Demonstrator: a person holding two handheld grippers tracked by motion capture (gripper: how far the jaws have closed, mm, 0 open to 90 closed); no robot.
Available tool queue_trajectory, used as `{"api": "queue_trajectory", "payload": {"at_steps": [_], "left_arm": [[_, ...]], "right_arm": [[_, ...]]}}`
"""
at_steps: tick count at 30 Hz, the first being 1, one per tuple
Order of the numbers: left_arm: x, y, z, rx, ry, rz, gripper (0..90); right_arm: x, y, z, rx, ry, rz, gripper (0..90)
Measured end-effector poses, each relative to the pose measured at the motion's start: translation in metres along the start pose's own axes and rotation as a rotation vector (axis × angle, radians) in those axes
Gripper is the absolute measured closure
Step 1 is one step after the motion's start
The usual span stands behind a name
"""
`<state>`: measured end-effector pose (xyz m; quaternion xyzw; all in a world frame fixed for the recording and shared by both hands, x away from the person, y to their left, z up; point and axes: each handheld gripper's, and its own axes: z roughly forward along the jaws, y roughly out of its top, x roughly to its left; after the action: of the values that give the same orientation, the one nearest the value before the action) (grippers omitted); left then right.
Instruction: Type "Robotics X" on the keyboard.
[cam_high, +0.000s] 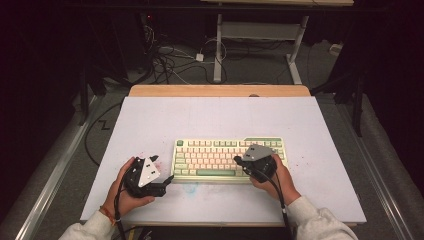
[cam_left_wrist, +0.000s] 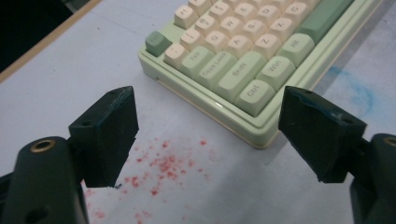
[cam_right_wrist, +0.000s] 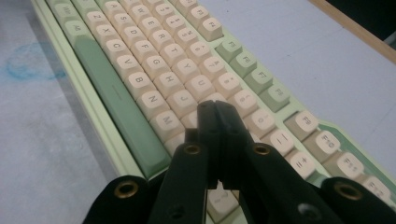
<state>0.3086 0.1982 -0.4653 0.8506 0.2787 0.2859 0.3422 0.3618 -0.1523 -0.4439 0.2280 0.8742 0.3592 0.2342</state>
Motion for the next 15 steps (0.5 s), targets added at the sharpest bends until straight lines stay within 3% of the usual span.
{"api": "queue_trajectory", "payload": {"at_steps": [6,15], "left_arm": [[-0.006,-0.006,-0.001,0.026,-0.029,-0.005,18.8],[-0.007,-0.008,-0.001,0.034,-0.04,0.002,18.9]], "right_arm": [[0.0,0.011,0.02,0.017,0.004,-0.001,89.8],[-0.004,0.019,0.036,0.042,-0.014,0.011,89.8]]}}
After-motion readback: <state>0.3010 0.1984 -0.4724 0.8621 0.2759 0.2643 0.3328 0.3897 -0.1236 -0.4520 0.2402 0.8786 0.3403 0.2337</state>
